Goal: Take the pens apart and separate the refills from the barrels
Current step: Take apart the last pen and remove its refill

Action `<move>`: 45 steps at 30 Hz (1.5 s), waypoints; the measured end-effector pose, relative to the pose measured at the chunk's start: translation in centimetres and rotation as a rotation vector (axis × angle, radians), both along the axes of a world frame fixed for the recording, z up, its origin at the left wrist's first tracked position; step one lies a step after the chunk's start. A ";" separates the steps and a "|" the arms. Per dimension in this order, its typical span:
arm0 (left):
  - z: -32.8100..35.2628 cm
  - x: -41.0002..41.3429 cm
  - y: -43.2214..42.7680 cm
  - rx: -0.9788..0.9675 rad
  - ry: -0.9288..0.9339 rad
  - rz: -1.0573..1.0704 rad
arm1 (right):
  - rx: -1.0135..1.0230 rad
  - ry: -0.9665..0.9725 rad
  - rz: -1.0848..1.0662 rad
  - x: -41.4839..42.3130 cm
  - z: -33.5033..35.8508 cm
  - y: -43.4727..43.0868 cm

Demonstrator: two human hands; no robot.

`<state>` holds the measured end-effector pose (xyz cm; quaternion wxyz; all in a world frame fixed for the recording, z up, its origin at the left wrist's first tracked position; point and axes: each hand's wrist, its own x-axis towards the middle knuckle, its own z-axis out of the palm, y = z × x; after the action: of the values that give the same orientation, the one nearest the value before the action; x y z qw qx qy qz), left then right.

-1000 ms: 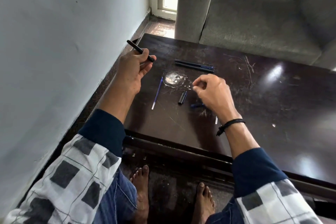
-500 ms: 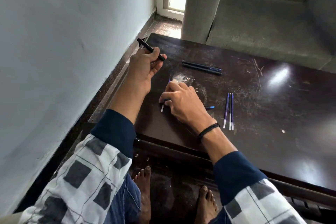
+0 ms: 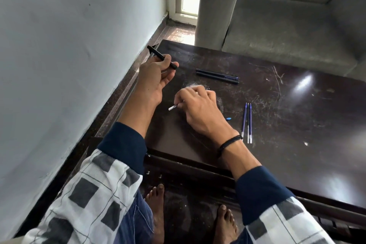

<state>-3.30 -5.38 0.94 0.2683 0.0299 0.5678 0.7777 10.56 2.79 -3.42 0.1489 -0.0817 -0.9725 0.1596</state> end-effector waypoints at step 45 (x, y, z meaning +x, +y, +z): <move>-1.4 2.5 2.0 0.007 -0.080 -0.118 | -0.380 0.203 -0.410 3.3 1.9 3.0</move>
<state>-0.79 -3.41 -0.41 0.3361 0.0331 0.5510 0.7631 13.90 5.84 -1.55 0.2566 -0.2866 -0.8686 0.3125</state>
